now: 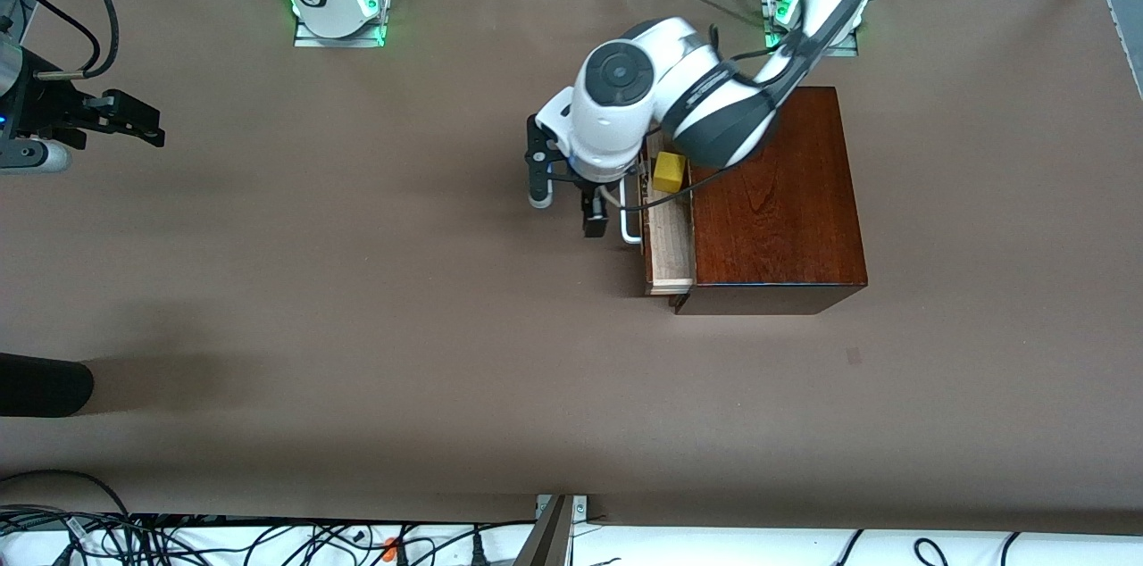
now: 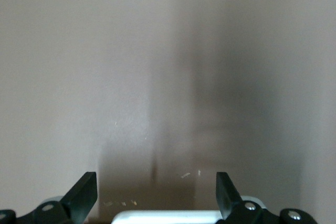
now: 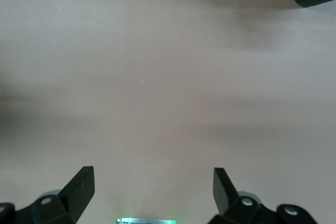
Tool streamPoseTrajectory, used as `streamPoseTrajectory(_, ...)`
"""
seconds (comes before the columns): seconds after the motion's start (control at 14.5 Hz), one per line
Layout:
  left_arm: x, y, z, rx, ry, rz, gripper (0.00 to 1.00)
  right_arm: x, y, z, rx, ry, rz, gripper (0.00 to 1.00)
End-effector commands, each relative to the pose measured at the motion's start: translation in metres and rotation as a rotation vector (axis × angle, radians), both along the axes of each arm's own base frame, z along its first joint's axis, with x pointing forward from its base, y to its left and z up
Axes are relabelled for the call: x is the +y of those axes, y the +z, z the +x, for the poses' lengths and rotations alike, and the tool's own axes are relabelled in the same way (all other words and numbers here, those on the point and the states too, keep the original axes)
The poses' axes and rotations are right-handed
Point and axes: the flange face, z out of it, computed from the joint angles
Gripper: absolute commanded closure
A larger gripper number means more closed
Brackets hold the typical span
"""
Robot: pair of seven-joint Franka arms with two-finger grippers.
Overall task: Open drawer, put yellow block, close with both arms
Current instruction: 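Move the left gripper to the drawer front and push it in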
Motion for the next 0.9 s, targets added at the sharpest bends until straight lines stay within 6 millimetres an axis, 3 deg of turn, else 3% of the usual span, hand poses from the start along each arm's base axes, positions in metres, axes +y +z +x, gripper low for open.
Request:
streamPoseTrajectory(0.0,0.009,-0.022,0.012,-0.003,-0.080,0.021,0.00,-0.001,0.005,0.000,0.000,0.003,0.000,0.00)
streamPoseTrajectory(0.21,0.014,-0.047,0.004,0.043,-0.085,0.060,0.00,-0.001,0.004,0.000,0.003,0.003,0.000,0.00)
streamPoseTrajectory(0.28,0.025,-0.050,0.009,0.059,-0.073,0.083,0.00,-0.001,0.003,0.001,0.003,0.003,0.000,0.00)
streamPoseTrajectory(0.83,0.084,-0.047,0.035,0.142,0.003,0.189,0.00,-0.002,0.005,0.001,0.000,0.000,0.000,0.00)
